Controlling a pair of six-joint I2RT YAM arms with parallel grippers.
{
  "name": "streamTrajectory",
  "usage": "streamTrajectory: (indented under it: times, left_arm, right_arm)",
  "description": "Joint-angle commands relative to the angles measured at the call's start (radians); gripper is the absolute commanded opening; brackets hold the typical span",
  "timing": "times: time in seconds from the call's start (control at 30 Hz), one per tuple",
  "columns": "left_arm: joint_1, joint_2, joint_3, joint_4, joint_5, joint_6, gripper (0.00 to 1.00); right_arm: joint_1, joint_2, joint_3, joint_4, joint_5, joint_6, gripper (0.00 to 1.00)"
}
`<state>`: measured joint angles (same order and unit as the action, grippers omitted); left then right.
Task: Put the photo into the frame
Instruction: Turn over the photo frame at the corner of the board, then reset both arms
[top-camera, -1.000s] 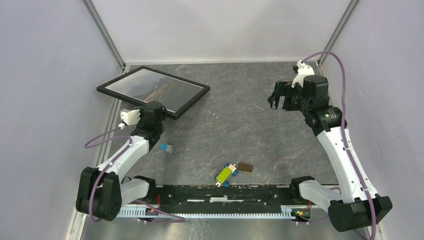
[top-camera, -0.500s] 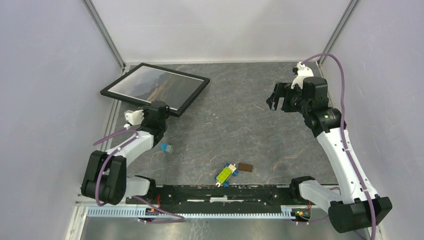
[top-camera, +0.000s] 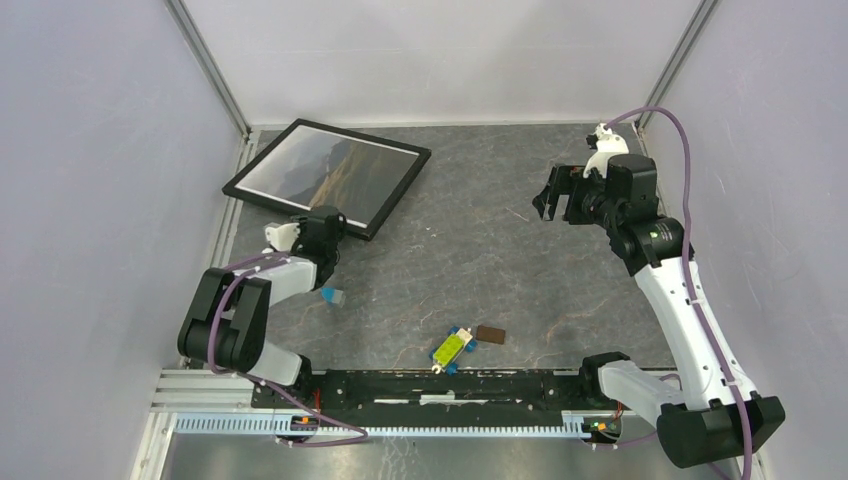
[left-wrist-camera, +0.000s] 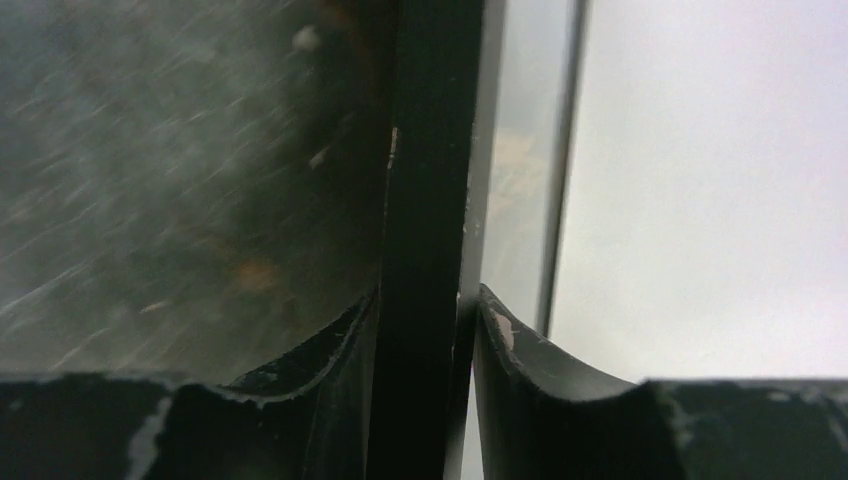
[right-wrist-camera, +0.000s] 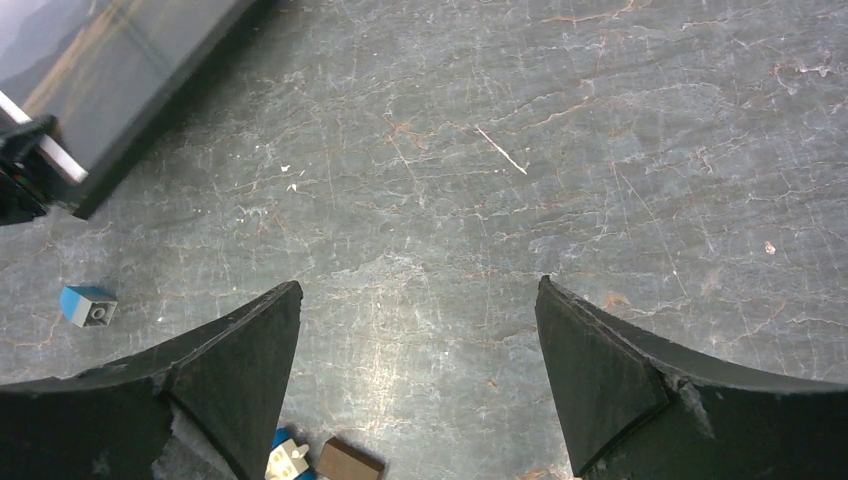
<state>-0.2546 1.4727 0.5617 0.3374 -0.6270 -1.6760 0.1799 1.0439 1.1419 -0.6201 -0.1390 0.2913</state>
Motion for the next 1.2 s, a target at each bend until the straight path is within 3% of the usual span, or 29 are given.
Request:
streamTrajectory:
  times: [0.0,0.3,0.5,0.67,0.8,1.0,1.17]
  left_arm:
    - [-0.01,0.038,-0.045,-0.181,0.19,-0.063,0.49]
    - [-0.011,-0.015,-0.073,-0.247,0.223,-0.078,0.8]
    - [-0.009,-0.167,-0.012,-0.472,0.27,-0.022,1.0]
    - [0.001,-0.361,0.051,-0.731,0.285,-0.023,1.0]
    - [0.009,-0.531,0.114,-0.833,0.292,0.058,1.0]
    - [0.027,-0.657,0.351,-0.955,0.305,0.381,1.0]
    - [0.028,-0.665,0.55,-0.91,0.491,0.706,1.0]
  right_arm:
    - [0.001,-0.023,-0.007,0.028,-0.006,0.005,0.92]
    - [0.001,-0.024,-0.011,0.035,-0.018,0.012,0.91]
    - [0.0,-0.04,0.024,0.003,0.013,-0.018,0.92]
    - [0.001,-0.048,0.071,-0.038,0.014,-0.045,0.93]
    - [0.0,-0.056,0.122,-0.068,-0.027,-0.073,0.96]
    - [0.001,-0.108,0.196,-0.087,-0.097,-0.102,0.98]
    - [0.0,-0.176,0.242,-0.07,-0.139,-0.116,0.98]
